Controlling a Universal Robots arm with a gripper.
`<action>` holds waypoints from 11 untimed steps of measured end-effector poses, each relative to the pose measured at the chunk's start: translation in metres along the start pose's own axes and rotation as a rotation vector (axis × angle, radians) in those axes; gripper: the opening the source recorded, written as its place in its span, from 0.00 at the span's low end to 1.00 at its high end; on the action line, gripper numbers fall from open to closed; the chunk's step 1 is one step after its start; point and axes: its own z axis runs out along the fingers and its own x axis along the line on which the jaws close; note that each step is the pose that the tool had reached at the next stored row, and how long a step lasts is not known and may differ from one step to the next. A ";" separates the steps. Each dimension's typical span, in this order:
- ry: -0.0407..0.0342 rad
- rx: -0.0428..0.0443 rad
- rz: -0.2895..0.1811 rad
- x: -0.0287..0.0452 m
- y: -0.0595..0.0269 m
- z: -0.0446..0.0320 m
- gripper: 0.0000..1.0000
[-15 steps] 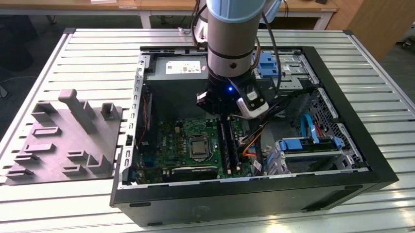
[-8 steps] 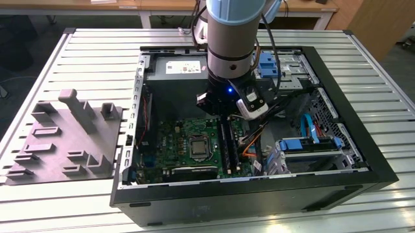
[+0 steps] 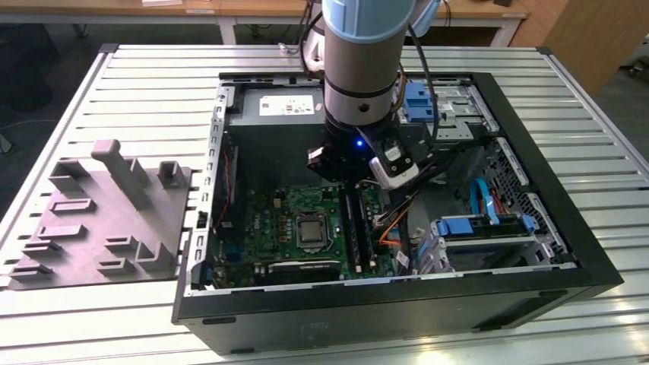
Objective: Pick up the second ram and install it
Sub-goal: 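Press down the second ram until it locks into place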
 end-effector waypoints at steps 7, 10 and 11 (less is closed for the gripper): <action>-0.0001 -0.0006 0.000 0.0001 0.0000 0.0018 0.10; -0.0001 -0.0003 0.000 0.0001 0.0000 0.0017 0.10; -0.0001 -0.0003 0.000 0.0001 0.0000 0.0018 0.10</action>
